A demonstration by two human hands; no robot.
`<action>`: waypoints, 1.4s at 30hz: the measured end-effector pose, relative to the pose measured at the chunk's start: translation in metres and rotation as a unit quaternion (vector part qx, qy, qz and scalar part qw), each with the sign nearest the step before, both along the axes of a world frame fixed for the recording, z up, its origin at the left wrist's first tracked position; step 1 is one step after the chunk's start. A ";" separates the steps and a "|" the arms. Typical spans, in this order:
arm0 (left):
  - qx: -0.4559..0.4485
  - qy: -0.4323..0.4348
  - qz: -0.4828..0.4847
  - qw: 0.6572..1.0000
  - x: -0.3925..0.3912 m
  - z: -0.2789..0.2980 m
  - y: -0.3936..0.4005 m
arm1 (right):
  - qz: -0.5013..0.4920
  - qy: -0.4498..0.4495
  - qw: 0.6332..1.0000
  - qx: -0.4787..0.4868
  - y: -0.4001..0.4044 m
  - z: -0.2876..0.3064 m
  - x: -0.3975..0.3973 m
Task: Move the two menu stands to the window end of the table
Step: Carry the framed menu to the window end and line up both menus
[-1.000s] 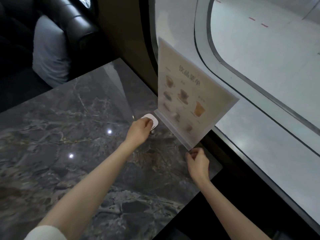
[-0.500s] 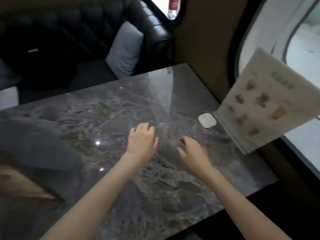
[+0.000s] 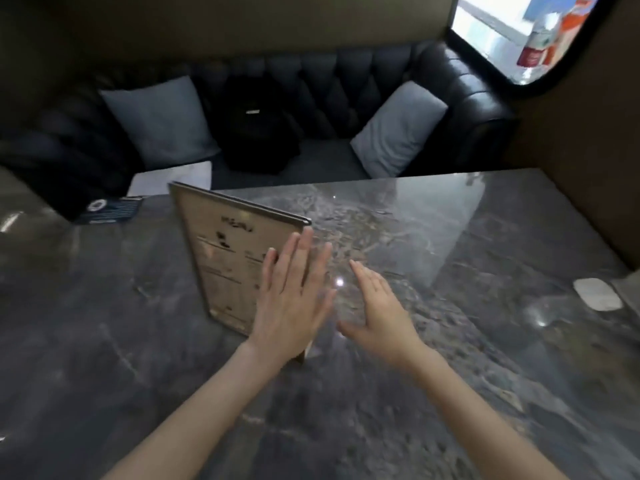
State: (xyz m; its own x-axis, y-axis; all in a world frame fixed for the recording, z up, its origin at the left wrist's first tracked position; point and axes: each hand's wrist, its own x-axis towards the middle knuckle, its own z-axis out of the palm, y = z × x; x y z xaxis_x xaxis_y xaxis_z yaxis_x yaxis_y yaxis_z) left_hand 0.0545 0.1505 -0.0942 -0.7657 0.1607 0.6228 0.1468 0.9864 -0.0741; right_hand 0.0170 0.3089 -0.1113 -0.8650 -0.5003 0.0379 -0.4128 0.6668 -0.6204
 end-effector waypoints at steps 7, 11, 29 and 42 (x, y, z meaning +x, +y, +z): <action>0.166 -0.108 0.163 0.967 0.001 -0.028 -0.085 | -0.008 -0.085 0.991 -0.104 -0.060 -0.019 0.014; 0.319 -0.136 0.209 0.914 -0.006 -0.041 -0.113 | -0.048 -0.147 0.976 -0.153 -0.073 -0.023 0.023; 0.786 -0.288 0.030 0.546 -0.025 -0.062 -0.184 | -0.098 -0.150 0.972 -0.149 -0.074 -0.024 0.011; 0.825 -0.263 0.018 0.500 -0.048 -0.052 -0.143 | -0.095 -0.171 0.962 -0.190 -0.036 -0.011 0.004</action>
